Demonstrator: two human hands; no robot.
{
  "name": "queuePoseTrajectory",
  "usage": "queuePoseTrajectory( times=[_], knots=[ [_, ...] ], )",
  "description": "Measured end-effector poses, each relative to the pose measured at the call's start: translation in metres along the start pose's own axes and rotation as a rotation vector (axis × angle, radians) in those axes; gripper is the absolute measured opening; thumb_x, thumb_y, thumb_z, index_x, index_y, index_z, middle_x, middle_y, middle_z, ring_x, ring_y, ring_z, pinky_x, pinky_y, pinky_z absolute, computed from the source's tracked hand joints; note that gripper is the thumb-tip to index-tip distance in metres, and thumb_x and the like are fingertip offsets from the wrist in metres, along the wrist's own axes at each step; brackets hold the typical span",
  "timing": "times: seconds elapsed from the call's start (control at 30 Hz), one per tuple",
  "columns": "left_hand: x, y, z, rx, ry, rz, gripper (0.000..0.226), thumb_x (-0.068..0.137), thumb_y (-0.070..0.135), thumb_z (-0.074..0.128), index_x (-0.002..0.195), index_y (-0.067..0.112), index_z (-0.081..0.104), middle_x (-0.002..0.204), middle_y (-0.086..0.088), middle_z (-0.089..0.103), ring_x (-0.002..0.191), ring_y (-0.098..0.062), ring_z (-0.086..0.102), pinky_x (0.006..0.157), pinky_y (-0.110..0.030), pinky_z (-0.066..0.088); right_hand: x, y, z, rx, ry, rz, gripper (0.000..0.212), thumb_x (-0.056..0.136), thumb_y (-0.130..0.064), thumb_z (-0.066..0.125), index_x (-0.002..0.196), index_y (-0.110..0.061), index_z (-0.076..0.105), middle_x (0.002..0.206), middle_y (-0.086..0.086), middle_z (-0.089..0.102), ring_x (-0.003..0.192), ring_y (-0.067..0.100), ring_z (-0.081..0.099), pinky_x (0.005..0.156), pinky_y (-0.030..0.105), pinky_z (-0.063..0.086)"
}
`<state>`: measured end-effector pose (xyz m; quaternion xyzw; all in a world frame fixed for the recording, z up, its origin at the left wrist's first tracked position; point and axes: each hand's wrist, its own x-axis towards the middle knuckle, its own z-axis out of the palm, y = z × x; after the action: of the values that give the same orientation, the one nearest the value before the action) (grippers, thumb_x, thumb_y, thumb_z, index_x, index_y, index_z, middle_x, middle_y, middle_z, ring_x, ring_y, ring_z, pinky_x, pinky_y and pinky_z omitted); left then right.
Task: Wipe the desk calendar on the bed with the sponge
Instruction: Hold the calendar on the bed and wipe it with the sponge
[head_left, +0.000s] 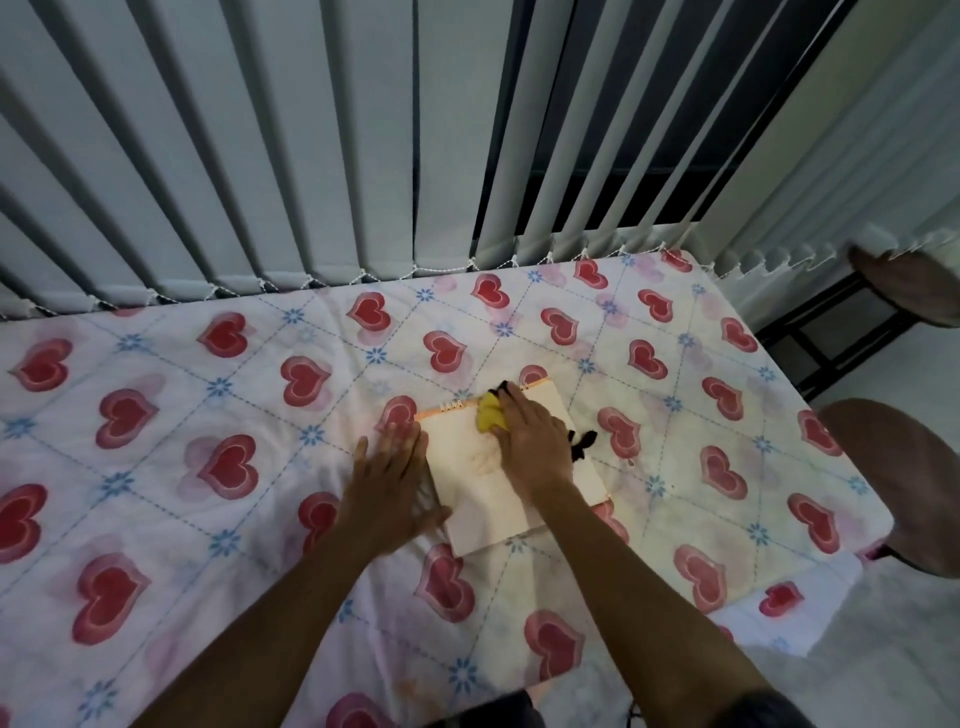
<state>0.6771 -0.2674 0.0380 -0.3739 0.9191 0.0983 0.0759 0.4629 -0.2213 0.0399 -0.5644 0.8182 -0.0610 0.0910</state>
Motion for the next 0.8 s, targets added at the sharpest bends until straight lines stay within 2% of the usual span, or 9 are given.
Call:
queuePoseTrajectory(
  times=[0.1, 0.23, 0.3, 0.43, 0.5, 0.57, 0.7, 0.73, 0.8],
  knots=[
    [-0.001, 0.002, -0.003, -0.004, 0.014, 0.003, 0.095, 0.073, 0.072, 0.033, 0.134, 0.000, 0.049, 0.140, -0.021, 0.050, 0.129, -0.042, 0.047, 0.098, -0.064, 0.039, -0.002, -0.008, 0.003, 0.022, 0.029, 0.090, 0.053, 0.101, -0.038, 0.033, 0.150, -0.022, 0.023, 0.159, -0.004, 0.022, 0.139, 0.022, 0.029, 0.108, 0.040, 0.027],
    [-0.002, 0.003, -0.008, 0.033, 0.010, 0.002, 0.092, 0.074, 0.071, 0.033, 0.128, 0.000, 0.056, 0.135, -0.021, 0.055, 0.125, -0.040, 0.052, 0.095, -0.060, 0.044, -0.009, -0.041, 0.017, 0.002, -0.045, -0.212, 0.052, 0.100, -0.034, 0.038, 0.149, -0.020, 0.027, 0.158, -0.002, 0.026, 0.138, 0.024, 0.031, 0.107, 0.041, 0.029],
    [-0.002, 0.004, -0.008, 0.032, 0.022, 0.009, 0.092, 0.073, 0.070, 0.034, 0.126, -0.001, 0.057, 0.134, -0.021, 0.056, 0.123, -0.040, 0.053, 0.094, -0.060, 0.045, -0.007, -0.025, 0.012, -0.015, -0.039, -0.240, 0.052, 0.100, -0.033, 0.040, 0.149, -0.020, 0.027, 0.157, -0.003, 0.027, 0.136, 0.023, 0.034, 0.106, 0.040, 0.031],
    [-0.003, 0.004, -0.009, 0.037, 0.028, 0.010, 0.093, 0.072, 0.070, 0.034, 0.126, -0.002, 0.057, 0.134, -0.022, 0.056, 0.123, -0.042, 0.053, 0.093, -0.062, 0.044, -0.013, 0.025, 0.002, 0.003, 0.034, 0.101, 0.052, 0.101, -0.035, 0.037, 0.149, -0.021, 0.026, 0.157, -0.002, 0.027, 0.137, 0.024, 0.034, 0.108, 0.040, 0.030],
    [-0.003, 0.004, -0.009, 0.041, 0.028, 0.011, 0.094, 0.071, 0.070, 0.033, 0.127, -0.003, 0.056, 0.134, -0.022, 0.055, 0.123, -0.043, 0.052, 0.094, -0.063, 0.044, -0.015, 0.024, 0.000, -0.018, 0.060, 0.215, 0.054, 0.101, -0.034, 0.037, 0.150, -0.021, 0.022, 0.158, -0.001, 0.025, 0.138, 0.025, 0.031, 0.108, 0.041, 0.030],
    [-0.003, 0.003, -0.008, 0.040, 0.023, 0.012, 0.096, 0.072, 0.071, 0.031, 0.127, -0.003, 0.056, 0.135, -0.023, 0.054, 0.123, -0.044, 0.052, 0.093, -0.064, 0.043, -0.020, 0.002, 0.004, 0.015, 0.038, 0.154, 0.054, 0.100, -0.029, 0.040, 0.150, -0.021, 0.020, 0.159, -0.001, 0.021, 0.139, 0.026, 0.029, 0.109, 0.042, 0.029],
    [-0.002, 0.003, -0.008, 0.028, 0.005, 0.007, 0.104, 0.081, 0.076, 0.006, 0.127, -0.003, 0.056, 0.135, -0.023, 0.054, 0.123, -0.043, 0.052, 0.093, -0.063, 0.044, -0.056, -0.024, 0.019, -0.021, -0.036, -0.204, 0.059, 0.096, -0.023, 0.048, 0.150, -0.019, 0.024, 0.158, -0.001, 0.024, 0.138, 0.026, 0.034, 0.108, 0.042, 0.031],
    [-0.001, 0.002, -0.008, 0.026, 0.009, 0.008, 0.104, 0.082, 0.075, 0.003, 0.127, -0.003, 0.056, 0.135, -0.023, 0.054, 0.123, -0.043, 0.052, 0.093, -0.063, 0.044, -0.060, -0.012, 0.017, -0.026, -0.024, -0.213, 0.058, 0.096, -0.024, 0.048, 0.150, -0.019, 0.025, 0.158, -0.002, 0.026, 0.137, 0.025, 0.035, 0.108, 0.041, 0.032],
    [-0.001, 0.001, -0.006, 0.019, 0.014, 0.019, 0.105, 0.081, 0.075, 0.003, 0.128, -0.004, 0.054, 0.136, -0.024, 0.053, 0.124, -0.044, 0.050, 0.094, -0.064, 0.043, -0.063, 0.016, 0.009, -0.027, -0.013, -0.078, 0.056, 0.099, -0.029, 0.041, 0.151, -0.022, 0.020, 0.159, -0.003, 0.022, 0.139, 0.022, 0.031, 0.111, 0.039, 0.028]
  ],
)
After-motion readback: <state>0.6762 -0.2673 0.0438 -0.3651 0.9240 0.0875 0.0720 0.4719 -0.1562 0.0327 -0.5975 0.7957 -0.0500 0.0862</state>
